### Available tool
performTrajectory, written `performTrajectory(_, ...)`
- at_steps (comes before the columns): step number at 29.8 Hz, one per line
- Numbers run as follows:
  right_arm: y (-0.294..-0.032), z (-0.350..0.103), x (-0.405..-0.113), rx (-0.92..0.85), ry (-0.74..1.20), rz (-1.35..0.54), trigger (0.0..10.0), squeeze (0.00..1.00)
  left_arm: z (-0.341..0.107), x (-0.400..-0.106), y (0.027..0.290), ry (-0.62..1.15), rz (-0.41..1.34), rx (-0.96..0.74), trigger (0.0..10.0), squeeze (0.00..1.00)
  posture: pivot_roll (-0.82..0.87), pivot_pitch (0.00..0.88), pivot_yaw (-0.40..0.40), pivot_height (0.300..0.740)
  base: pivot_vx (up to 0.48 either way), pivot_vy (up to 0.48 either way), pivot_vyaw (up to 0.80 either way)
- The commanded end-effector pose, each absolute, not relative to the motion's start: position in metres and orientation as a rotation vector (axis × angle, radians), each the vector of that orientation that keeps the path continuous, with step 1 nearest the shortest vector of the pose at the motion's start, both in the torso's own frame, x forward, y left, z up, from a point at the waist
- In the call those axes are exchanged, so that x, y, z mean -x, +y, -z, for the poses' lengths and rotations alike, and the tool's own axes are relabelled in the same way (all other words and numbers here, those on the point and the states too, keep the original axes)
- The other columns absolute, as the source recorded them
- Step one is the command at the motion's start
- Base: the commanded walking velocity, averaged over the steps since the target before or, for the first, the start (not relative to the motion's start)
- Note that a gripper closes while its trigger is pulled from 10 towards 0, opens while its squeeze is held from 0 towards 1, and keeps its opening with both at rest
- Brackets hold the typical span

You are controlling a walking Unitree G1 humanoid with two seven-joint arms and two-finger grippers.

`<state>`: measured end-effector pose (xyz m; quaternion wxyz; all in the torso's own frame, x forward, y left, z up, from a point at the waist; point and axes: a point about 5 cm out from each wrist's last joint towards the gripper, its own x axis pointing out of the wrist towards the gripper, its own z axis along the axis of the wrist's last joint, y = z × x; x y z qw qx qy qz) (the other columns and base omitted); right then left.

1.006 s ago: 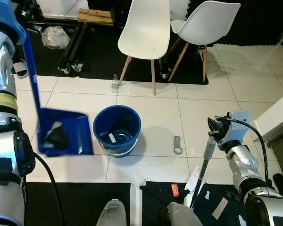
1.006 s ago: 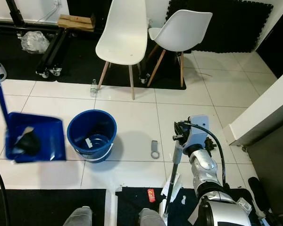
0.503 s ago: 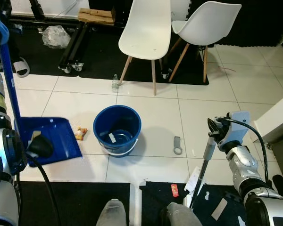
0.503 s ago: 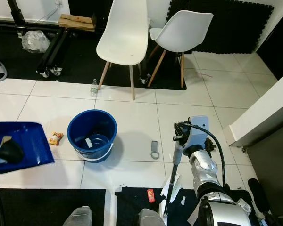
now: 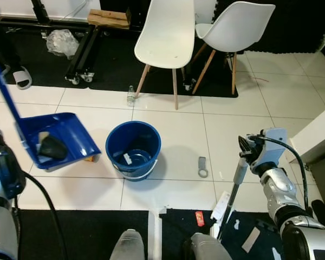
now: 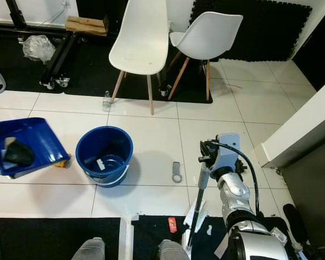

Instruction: Sweep floor

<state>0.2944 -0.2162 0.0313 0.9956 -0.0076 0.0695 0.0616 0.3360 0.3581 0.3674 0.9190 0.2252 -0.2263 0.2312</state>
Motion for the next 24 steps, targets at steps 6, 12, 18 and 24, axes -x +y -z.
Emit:
performTrajectory(6, -0.216, -0.022, -0.287, 0.031, 0.19, -0.136, 10.0, 0.0, -0.39, -0.329, 0.356, -0.557, -0.422, -0.462, 10.0, 0.0, 0.2, 0.0, -0.105, 0.74, 0.0, 0.0, 0.0)
performTrajectory(12, -0.214, -0.021, -0.287, 0.029, 0.19, -0.142, 10.0, 0.0, -0.379, -0.344, 0.333, -0.553, -0.305, -0.415, 10.0, 0.0, 0.19, 0.0, -0.104, 0.74, 0.0, 0.0, 0.0)
performTrajectory(18, -0.214, -0.021, -0.286, 0.028, 0.191, -0.142, 10.0, 0.0, -0.375, -0.358, 0.307, -0.553, -0.195, -0.389, 10.0, 0.0, 0.19, 0.0, -0.104, 0.74, 0.0, 0.0, 0.0)
performTrajectory(24, -0.213, -0.02, -0.286, 0.026, 0.191, -0.142, 10.0, 0.0, -0.364, -0.373, 0.278, -0.525, -0.072, -0.366, 10.0, 0.0, 0.19, 0.0, -0.1, 0.74, 0.0, 0.0, 0.0)
